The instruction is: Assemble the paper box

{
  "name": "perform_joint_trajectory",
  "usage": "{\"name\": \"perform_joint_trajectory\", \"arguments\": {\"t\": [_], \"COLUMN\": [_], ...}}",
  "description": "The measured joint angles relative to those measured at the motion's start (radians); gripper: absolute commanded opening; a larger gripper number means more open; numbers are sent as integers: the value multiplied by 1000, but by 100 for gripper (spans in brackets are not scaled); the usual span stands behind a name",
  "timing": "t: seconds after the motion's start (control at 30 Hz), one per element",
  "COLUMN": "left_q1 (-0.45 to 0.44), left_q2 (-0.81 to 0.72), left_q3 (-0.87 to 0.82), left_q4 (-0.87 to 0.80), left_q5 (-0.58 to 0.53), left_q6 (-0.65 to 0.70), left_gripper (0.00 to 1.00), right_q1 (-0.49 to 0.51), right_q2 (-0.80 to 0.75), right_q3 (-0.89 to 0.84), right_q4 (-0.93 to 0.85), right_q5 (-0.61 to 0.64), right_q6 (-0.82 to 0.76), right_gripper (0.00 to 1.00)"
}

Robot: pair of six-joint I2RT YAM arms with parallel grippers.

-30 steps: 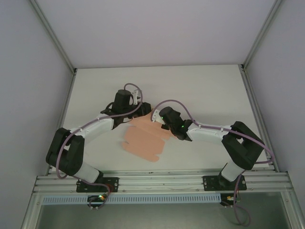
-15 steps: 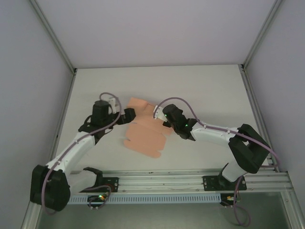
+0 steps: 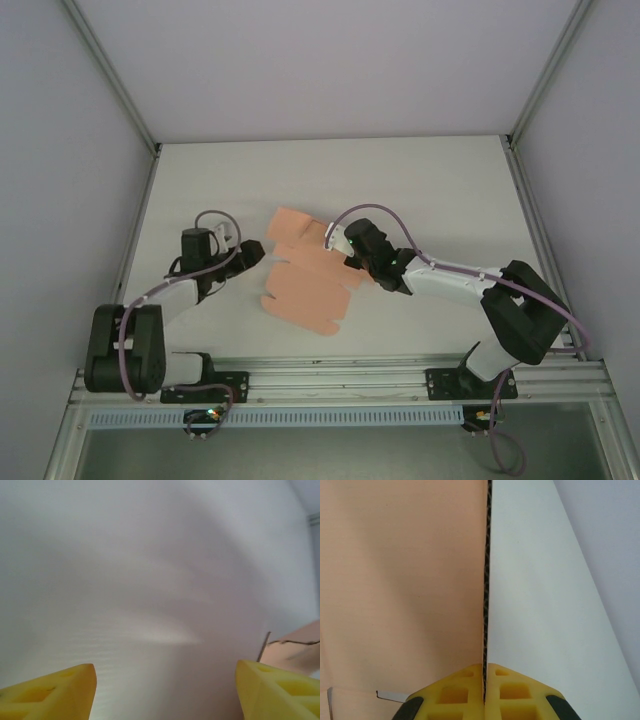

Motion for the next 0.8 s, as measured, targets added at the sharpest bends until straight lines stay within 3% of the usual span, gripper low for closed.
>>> {"name": "perform_joint_trajectory", "arguments": {"t": [0.23, 0.33, 0.53, 0.8], "left_q1": [-62, -90, -105, -158], "left_q2": [89, 111, 131, 23], "left_q3": [0, 0, 0, -3], "left_q4": [224, 279, 312, 224], "left_q5": [152, 182, 202, 129], "left_q6": [-37, -46, -50, 36], "left_gripper": [56, 41, 0, 0], "right_q1": [-11, -15, -18, -43], "right_q2": [3, 4, 5, 6], "right_q3": [7, 15, 23, 66], "right_q4": [-21, -29, -37, -104], "right_q5": [-1, -1, -2, -13], "right_q6": [15, 23, 31, 86], "right_gripper": [0, 0, 0, 0]}}
